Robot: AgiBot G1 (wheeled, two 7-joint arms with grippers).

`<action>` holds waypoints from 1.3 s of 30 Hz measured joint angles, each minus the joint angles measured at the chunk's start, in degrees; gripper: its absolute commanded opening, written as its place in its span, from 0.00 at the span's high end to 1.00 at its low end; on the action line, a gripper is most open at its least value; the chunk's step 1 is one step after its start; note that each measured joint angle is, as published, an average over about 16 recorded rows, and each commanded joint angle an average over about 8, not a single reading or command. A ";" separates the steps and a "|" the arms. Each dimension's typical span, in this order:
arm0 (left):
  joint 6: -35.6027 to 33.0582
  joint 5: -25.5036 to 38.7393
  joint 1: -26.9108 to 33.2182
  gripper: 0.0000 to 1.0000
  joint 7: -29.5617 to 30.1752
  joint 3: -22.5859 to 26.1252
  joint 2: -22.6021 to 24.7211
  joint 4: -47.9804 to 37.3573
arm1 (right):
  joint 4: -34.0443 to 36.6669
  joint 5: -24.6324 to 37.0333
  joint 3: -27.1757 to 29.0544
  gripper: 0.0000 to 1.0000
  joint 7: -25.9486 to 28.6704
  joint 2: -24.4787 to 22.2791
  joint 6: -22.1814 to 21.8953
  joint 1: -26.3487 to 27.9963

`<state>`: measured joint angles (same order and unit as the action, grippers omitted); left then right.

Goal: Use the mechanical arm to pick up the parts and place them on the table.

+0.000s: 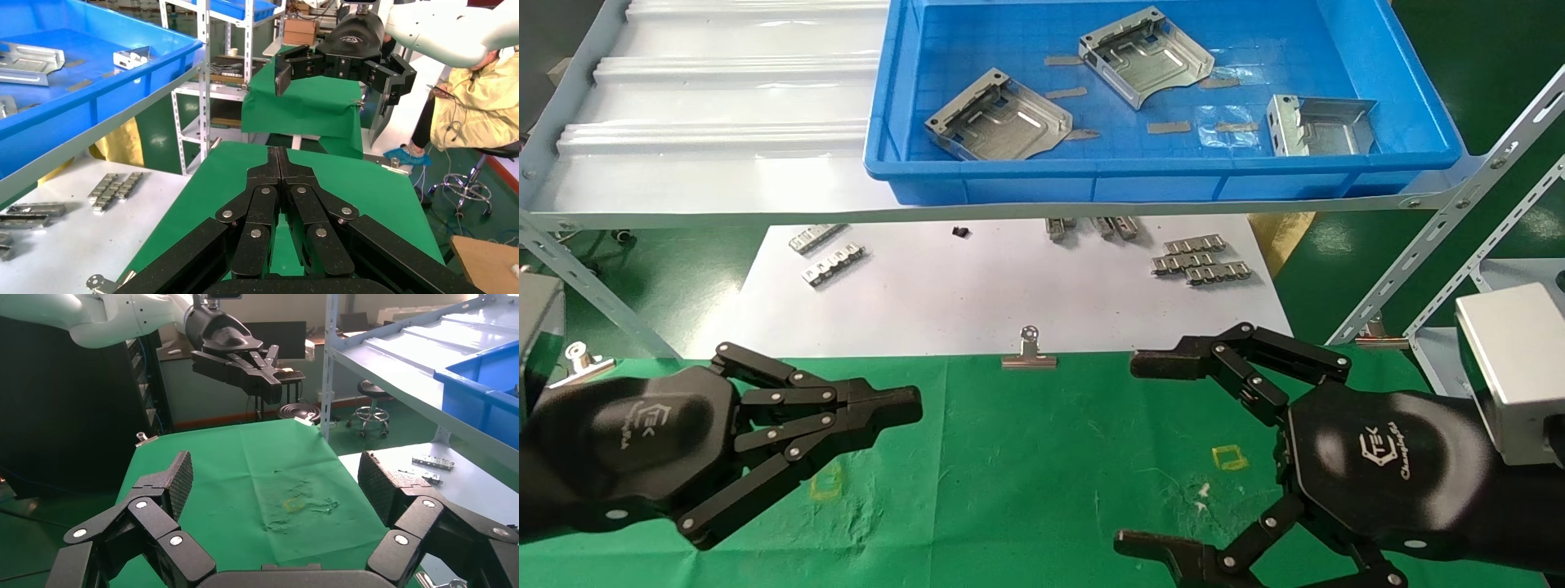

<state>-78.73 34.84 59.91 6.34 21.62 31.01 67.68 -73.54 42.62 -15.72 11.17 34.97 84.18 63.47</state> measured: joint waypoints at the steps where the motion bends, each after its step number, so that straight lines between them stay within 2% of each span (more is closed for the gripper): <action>1: 0.00 0.00 0.00 1.00 0.00 0.00 0.00 0.00 | 0.03 0.28 0.04 0.00 0.24 0.16 -0.58 0.72; 7: 0.00 0.00 0.00 1.00 0.00 0.00 0.00 0.00 | 1.22 4.33 -0.43 0.00 2.16 2.49 -6.55 7.45; 15: 0.00 0.00 0.00 1.00 0.00 0.00 0.00 0.00 | 8.14 16.85 -4.60 0.00 6.78 10.98 -21.26 20.81; 19: 0.00 0.00 0.00 0.50 0.00 0.00 0.00 0.00 | 15.07 25.11 -8.34 0.00 8.55 16.84 -28.44 27.23; 23: 0.00 0.00 0.00 0.00 0.00 0.00 0.00 0.00 | 24.37 33.25 -12.71 0.00 10.15 23.03 -33.56 33.40; 28: 0.00 0.00 0.00 0.00 0.00 0.00 0.00 0.00 | 37.37 41.75 -17.87 0.02 10.84 30.37 -36.76 40.22; 29: 0.00 0.00 0.00 0.00 0.00 0.00 0.00 0.00 | 39.95 43.13 -18.76 0.11 10.79 31.70 -37.07 41.43; 35: 0.00 0.00 0.00 0.00 0.00 0.00 0.00 0.00 | 53.14 48.54 -22.51 0.86 10.25 38.25 -38.38 47.12; 36: 0.00 0.00 0.00 0.00 0.00 0.00 0.00 0.00 | 54.66 48.91 -22.82 0.96 10.05 39.04 -38.62 47.67; 37: 0.00 0.00 0.00 0.00 0.00 0.00 0.00 0.00 | 55.99 49.15 -23.05 1.00 9.85 39.75 -38.96 48.11; 39: 0.00 0.00 0.00 0.00 0.00 0.00 0.00 0.00 | 58.11 49.28 -23.35 1.00 9.49 40.90 -39.72 48.67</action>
<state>-78.73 34.84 59.91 6.34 21.62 31.01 67.68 -15.43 91.90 -39.07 20.66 75.87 44.46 112.14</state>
